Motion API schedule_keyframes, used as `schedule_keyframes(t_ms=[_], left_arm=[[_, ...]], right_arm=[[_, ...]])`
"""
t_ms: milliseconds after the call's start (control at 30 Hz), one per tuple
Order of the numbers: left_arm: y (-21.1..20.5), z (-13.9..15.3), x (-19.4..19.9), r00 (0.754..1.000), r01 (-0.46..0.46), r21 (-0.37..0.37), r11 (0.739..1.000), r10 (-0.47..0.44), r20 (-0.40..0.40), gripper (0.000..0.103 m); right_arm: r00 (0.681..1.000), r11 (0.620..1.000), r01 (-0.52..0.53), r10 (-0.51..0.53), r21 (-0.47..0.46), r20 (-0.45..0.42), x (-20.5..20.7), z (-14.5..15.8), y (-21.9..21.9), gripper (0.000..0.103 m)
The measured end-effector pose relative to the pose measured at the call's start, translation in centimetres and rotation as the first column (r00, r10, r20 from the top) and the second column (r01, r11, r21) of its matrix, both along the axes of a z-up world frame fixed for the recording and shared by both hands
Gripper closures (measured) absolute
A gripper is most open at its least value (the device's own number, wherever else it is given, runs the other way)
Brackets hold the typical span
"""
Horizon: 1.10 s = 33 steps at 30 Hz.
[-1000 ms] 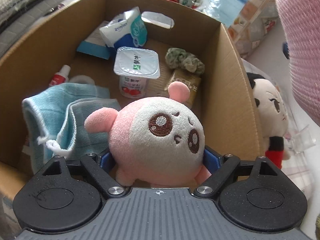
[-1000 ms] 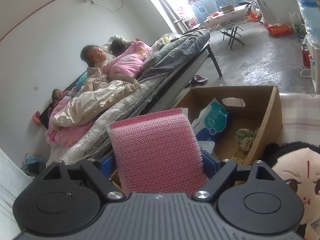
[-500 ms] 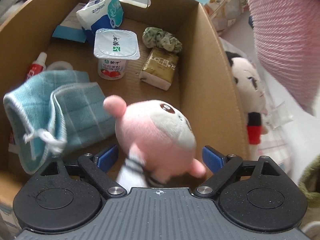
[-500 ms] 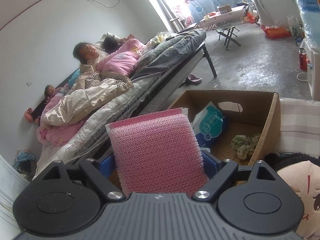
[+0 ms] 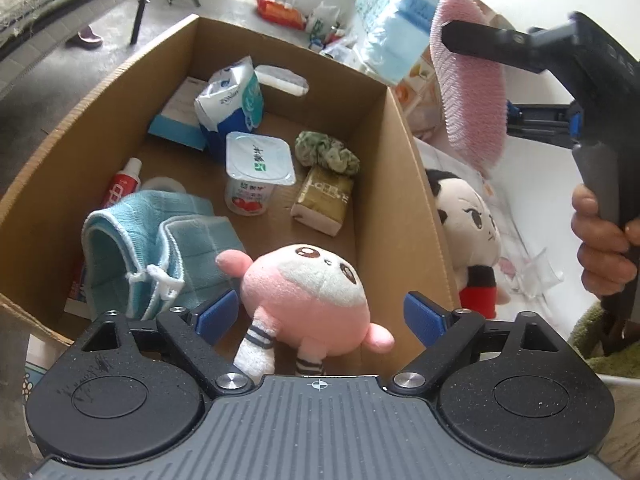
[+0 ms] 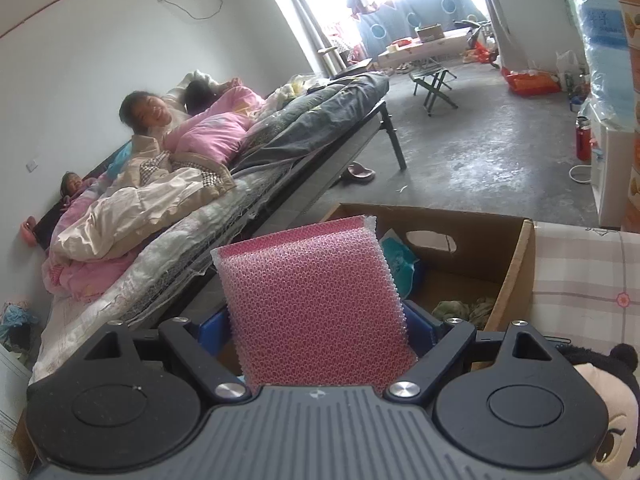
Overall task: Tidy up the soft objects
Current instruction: 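Carry the plush and pink sponge over the box with both grippers, then open both grippers to drop the plush and sponge into the box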
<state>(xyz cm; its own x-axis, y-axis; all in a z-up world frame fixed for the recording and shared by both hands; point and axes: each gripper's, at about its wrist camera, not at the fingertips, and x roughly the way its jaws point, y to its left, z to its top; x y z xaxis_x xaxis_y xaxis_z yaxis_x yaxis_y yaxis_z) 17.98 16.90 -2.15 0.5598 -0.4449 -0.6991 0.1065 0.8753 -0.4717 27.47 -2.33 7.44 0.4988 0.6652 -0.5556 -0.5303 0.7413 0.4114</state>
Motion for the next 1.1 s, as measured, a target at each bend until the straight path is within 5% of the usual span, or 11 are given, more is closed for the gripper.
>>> schedule_keyframes(t_ms=[267,400,667,933,1100], left_arm=[[0.9,0.9,-1.4,0.994,-0.066,0.007,0.998,0.065,0.085,0.017],[1.5,1.3,-2.0,0.99,-0.089,0.006,0.996,0.087,0.115,0.017],[3.9,1.6,-2.3,0.98,-0.137,-0.041,0.99,0.142,0.139,0.017],[4.9,1.3,-2.2,0.978,-0.146,-0.051,0.988,0.152,0.139,0.017],[5.0,1.3,-2.0,0.979,-0.143,-0.049,0.989,0.148,0.138,0.017]], right_arm=[[0.998,0.984,0.044,-0.036,-0.175,0.048,1.8,-1.1,3.0,0.014],[0.997,0.971,0.064,-0.07,-0.232,-0.018,4.8,-2.5,4.9,0.014],[0.971,0.979,0.147,-0.17,-0.14,-0.17,10.9,-6.6,6.9,0.014],[0.872,0.96,0.28,-0.258,-0.01,-0.416,14.5,-12.1,5.1,0.01],[0.846,0.949,0.313,-0.297,-0.037,-0.442,15.0,-13.2,4.4,0.006]])
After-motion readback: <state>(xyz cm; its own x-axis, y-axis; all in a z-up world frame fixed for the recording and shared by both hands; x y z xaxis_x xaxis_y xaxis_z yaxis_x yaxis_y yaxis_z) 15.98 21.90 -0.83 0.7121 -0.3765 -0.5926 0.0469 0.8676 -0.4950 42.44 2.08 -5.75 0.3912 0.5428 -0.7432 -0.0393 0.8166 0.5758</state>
